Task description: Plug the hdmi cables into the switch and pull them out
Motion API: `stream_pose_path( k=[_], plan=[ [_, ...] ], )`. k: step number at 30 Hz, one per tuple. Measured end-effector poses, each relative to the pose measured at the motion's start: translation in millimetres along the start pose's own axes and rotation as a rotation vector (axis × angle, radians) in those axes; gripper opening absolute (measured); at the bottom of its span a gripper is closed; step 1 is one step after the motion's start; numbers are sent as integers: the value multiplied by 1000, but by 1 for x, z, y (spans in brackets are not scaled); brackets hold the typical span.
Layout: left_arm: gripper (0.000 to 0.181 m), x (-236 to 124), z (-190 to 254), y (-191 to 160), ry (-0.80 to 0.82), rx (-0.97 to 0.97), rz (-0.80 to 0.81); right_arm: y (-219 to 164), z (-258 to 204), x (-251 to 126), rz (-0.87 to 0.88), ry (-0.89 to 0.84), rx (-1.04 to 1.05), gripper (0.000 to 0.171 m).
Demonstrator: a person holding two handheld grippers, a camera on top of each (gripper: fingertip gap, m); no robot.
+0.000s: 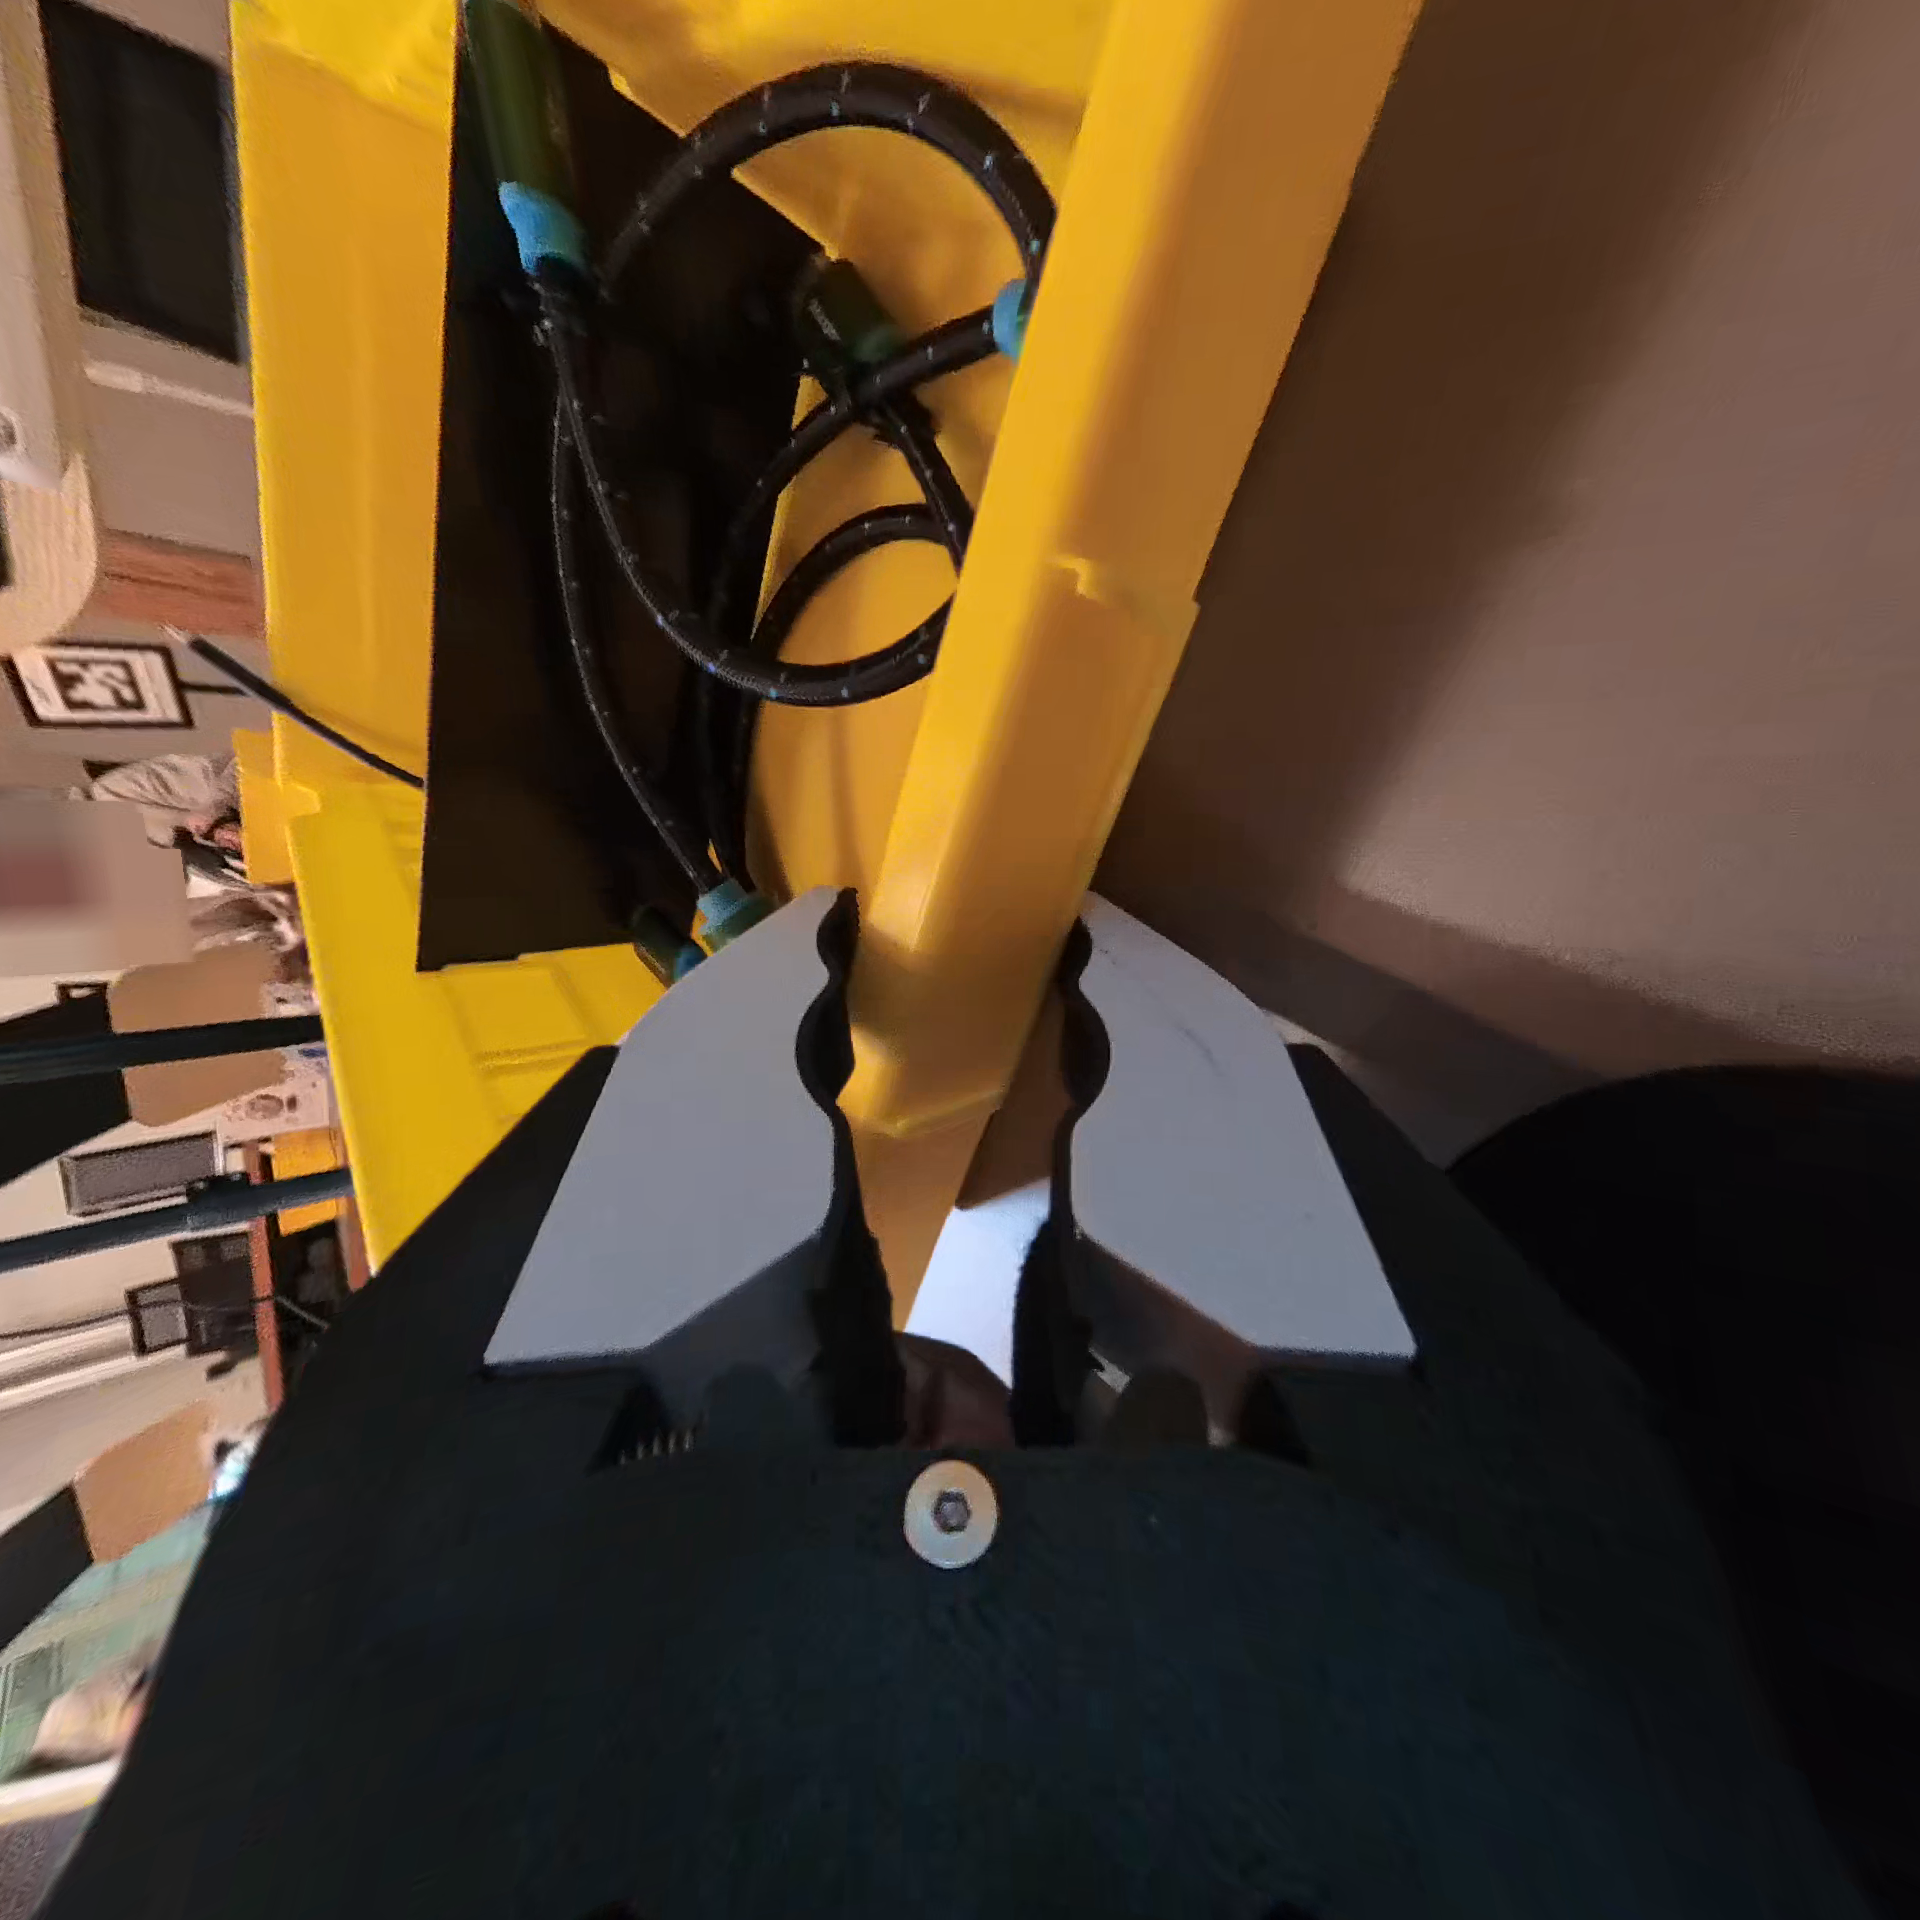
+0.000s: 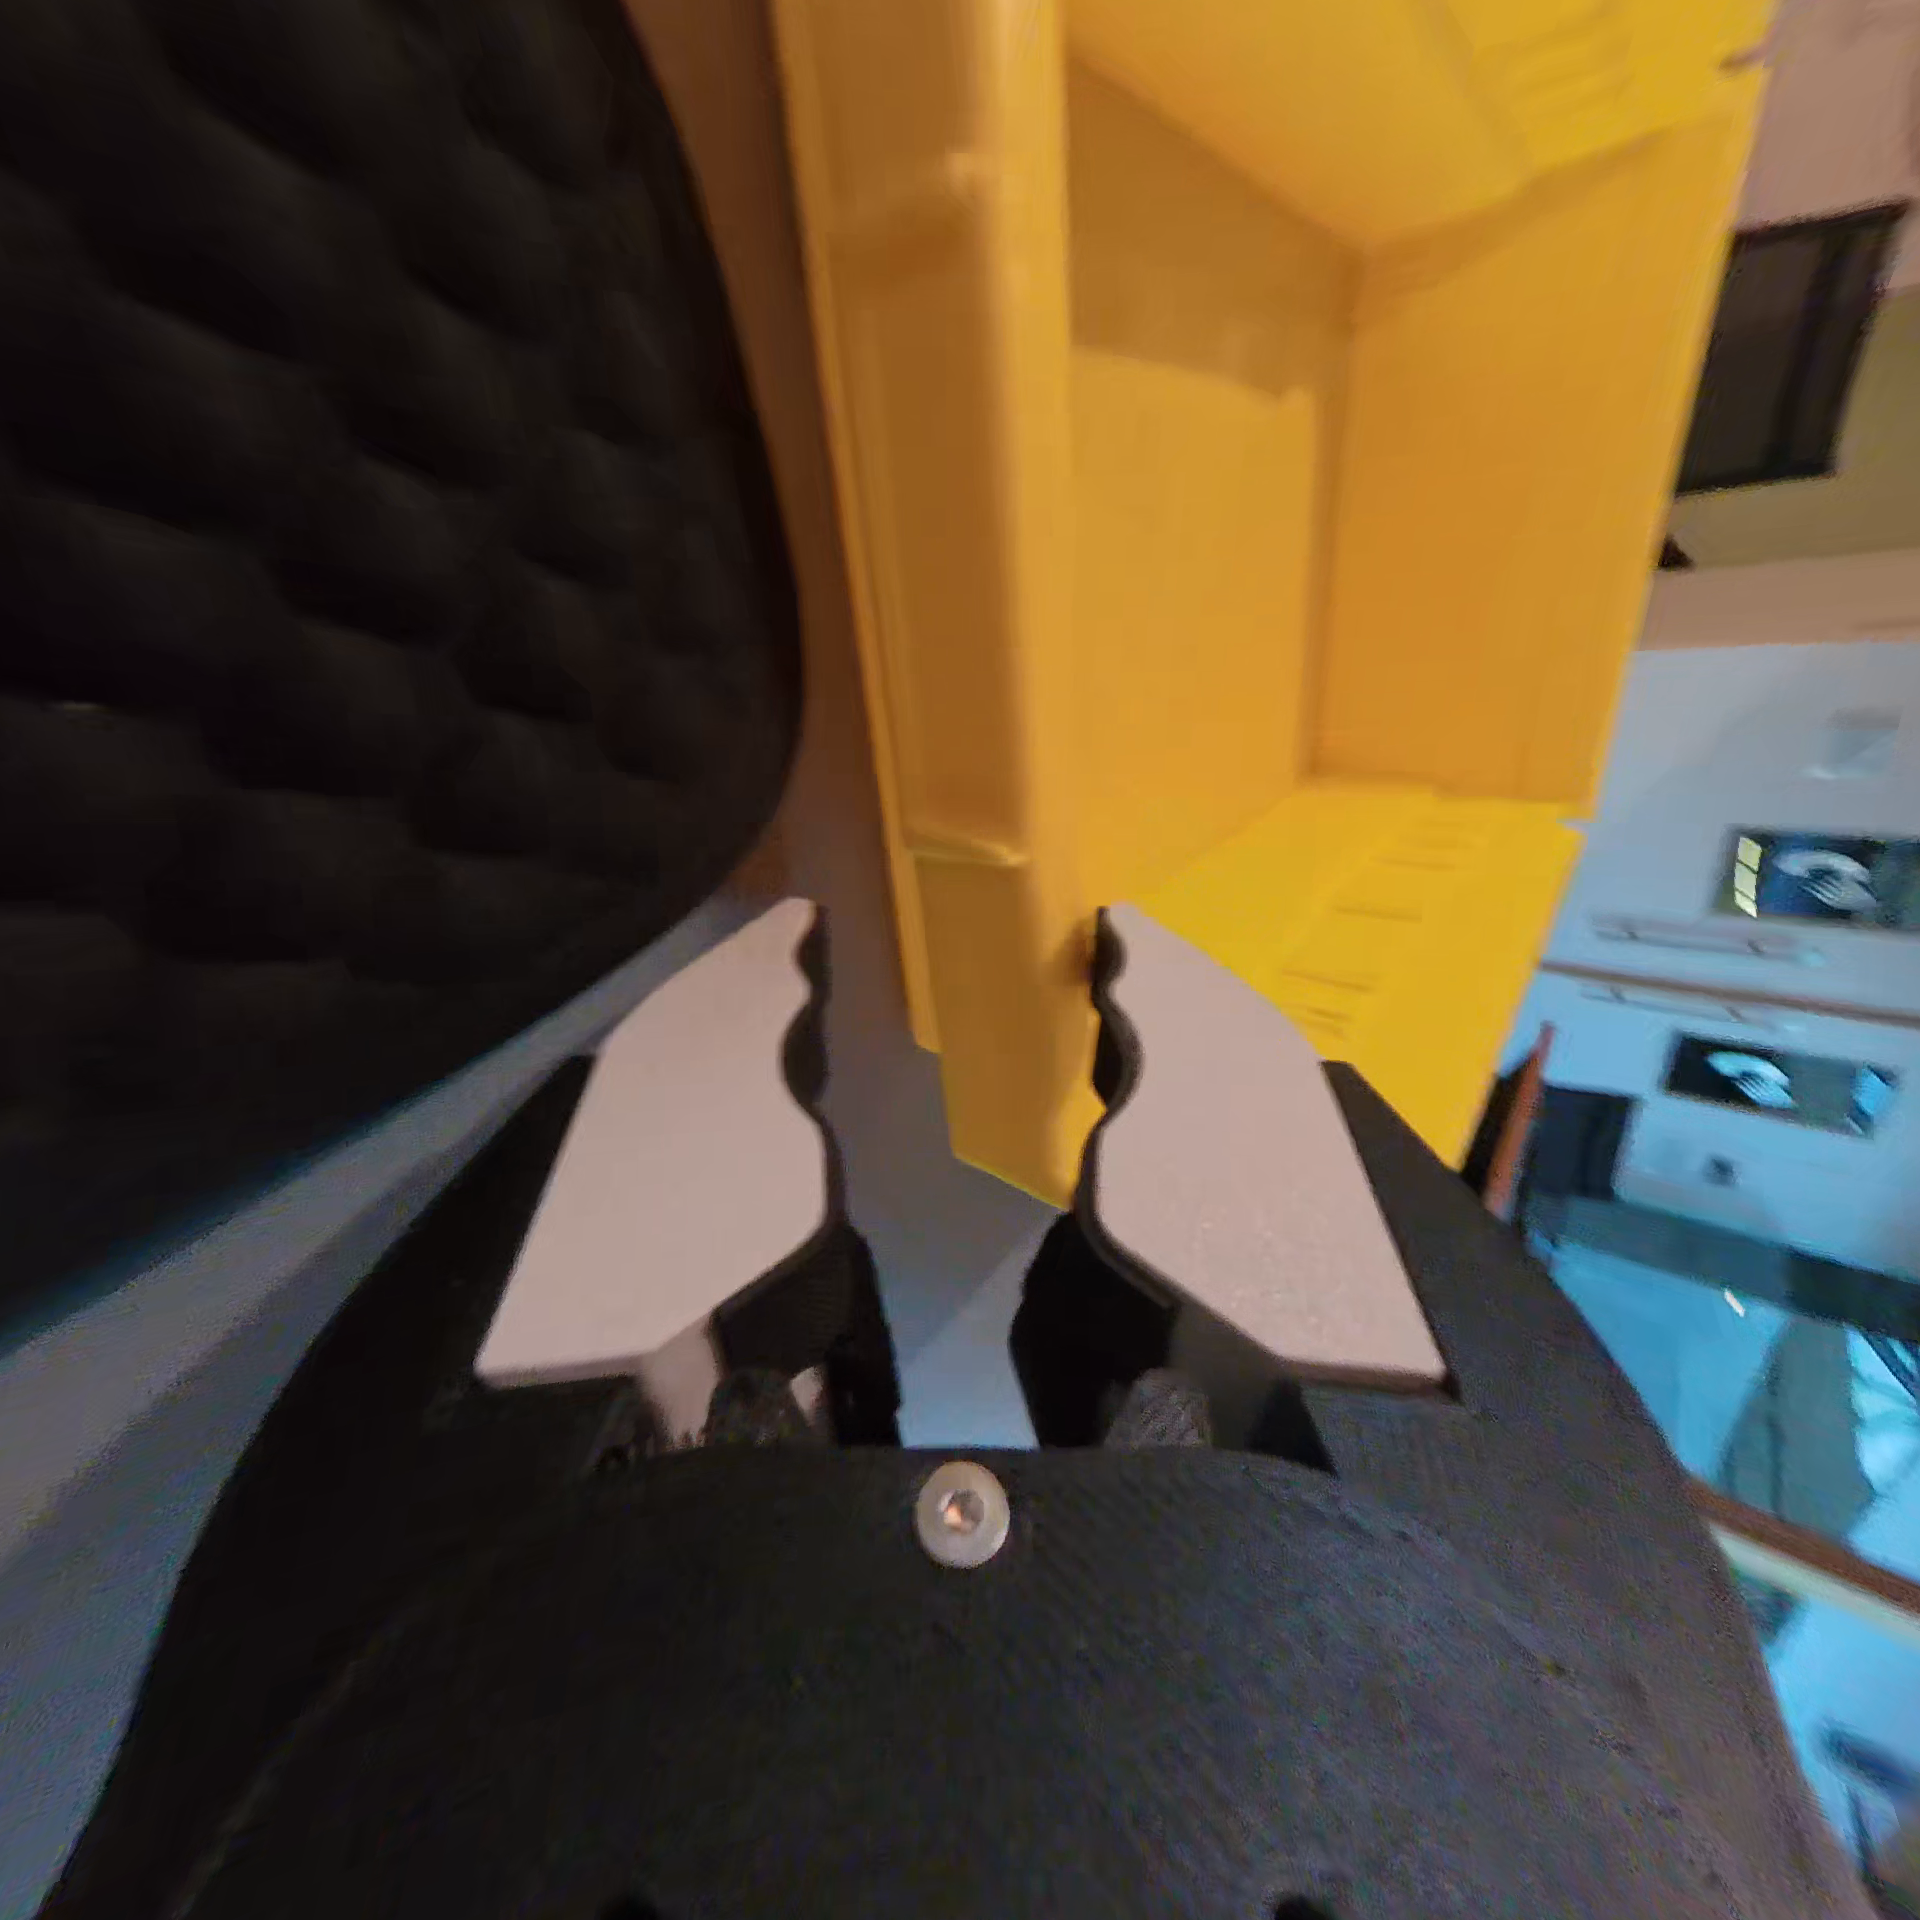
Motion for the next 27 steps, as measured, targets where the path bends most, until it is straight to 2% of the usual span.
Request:
stream_pose_path(
  k=[1,7,13,19,23,27],
  plan=[
    [36,-1,-1,-5,-1,2,-21,-3,8,0,-12,-65,24,32],
    [39,-12,-12,-52,28,-27,-85,-30,11,-4,-90,-127,148,33],
    [39,-48,-9,-104,53,-45,-119,-70,8,-19,-139,-158,218,35],
    [39,-83,-6,-152,83,-77,-78,-111,0,-37,-201,-177,258,35],
    [39,-100,-8,-184,109,-124,-145,-138,-7,-53,-200,-181,276,35],
    [39,-120,-4,-207,120,-116,-122,-155,-21,-72,-160,-163,266,34]
  ],
)
Point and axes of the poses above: each gripper's, where its closed fingertips meet, x out along the fingers, y out of its top, z = x × y across the jaws, the point moved 3 cm from there along -x, back along the fingers, and after that the axes turned 6 degrees about y, right-handed, at the moved point
